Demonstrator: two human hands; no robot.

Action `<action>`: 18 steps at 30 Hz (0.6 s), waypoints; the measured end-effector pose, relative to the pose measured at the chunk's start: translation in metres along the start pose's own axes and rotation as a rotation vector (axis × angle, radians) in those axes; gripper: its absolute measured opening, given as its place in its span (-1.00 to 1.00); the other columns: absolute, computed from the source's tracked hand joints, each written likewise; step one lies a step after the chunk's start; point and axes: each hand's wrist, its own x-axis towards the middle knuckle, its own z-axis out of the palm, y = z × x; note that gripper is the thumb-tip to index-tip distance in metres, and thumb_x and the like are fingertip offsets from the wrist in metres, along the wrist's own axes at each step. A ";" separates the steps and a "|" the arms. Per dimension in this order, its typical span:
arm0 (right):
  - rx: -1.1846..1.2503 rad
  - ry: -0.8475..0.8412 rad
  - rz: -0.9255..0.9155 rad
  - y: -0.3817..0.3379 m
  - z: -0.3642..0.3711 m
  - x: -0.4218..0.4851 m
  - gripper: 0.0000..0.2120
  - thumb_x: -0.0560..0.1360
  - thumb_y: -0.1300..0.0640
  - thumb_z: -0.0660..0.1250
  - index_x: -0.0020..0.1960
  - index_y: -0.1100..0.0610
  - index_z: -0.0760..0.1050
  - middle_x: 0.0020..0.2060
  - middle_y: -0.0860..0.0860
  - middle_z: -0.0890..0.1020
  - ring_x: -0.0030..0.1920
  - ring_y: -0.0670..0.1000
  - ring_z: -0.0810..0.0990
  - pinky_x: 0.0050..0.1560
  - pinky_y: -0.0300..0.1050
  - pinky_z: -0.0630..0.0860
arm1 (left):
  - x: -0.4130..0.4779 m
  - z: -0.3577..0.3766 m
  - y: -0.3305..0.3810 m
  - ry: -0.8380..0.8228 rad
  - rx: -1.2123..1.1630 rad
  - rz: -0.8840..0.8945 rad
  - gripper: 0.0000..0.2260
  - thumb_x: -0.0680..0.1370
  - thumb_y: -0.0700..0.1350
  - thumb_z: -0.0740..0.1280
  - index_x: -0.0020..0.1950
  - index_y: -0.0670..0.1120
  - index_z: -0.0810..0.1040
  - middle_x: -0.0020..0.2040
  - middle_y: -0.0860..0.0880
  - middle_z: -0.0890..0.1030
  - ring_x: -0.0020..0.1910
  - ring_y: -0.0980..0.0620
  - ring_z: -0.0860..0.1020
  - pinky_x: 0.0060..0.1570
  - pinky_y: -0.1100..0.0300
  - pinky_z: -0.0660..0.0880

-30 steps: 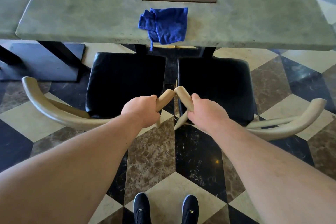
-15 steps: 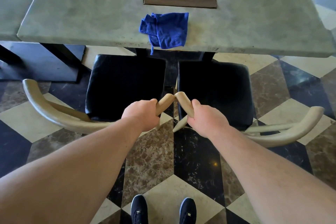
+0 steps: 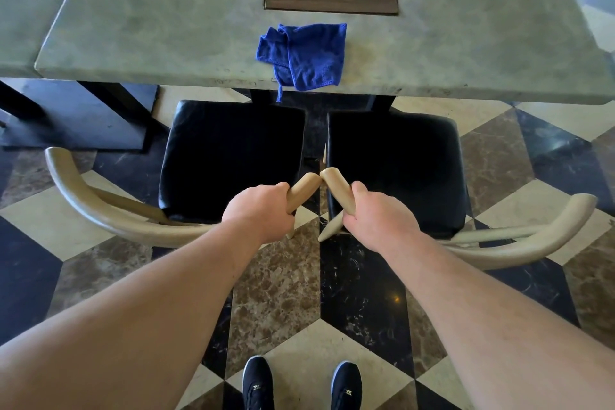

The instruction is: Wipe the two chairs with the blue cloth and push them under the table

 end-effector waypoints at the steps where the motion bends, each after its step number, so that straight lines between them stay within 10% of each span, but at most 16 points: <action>1: 0.001 -0.004 -0.001 0.000 -0.001 0.000 -0.63 0.54 -0.16 0.39 0.01 -0.10 0.18 -0.34 -0.15 0.48 -0.44 -0.10 0.52 -0.47 -0.13 0.48 | 0.000 0.000 0.000 0.007 0.002 0.000 -0.84 0.53 0.03 0.36 0.07 0.08 0.46 -0.20 0.05 0.58 -0.30 0.03 0.58 -0.43 0.12 0.45; 8: -0.023 0.051 -0.024 -0.005 -0.005 -0.008 -0.38 0.55 -0.35 0.24 0.46 -0.03 0.21 -0.12 -0.09 0.56 -0.28 -0.02 0.60 -0.32 -0.01 0.63 | -0.004 0.006 0.003 0.121 0.045 0.011 -0.56 0.54 0.43 0.28 0.10 0.07 0.45 -0.19 0.10 0.53 -0.30 0.08 0.54 -0.37 0.12 0.46; 18: -0.196 0.022 -0.086 -0.018 -0.041 -0.021 -0.14 0.48 -0.53 -0.35 0.66 -0.11 -0.13 0.53 0.12 0.36 0.49 0.25 0.35 0.45 0.28 0.36 | -0.021 -0.017 0.014 0.173 0.083 0.074 -0.03 0.40 0.68 -0.12 0.64 0.12 0.22 0.47 0.02 0.50 0.39 -0.08 0.50 0.18 -0.04 0.49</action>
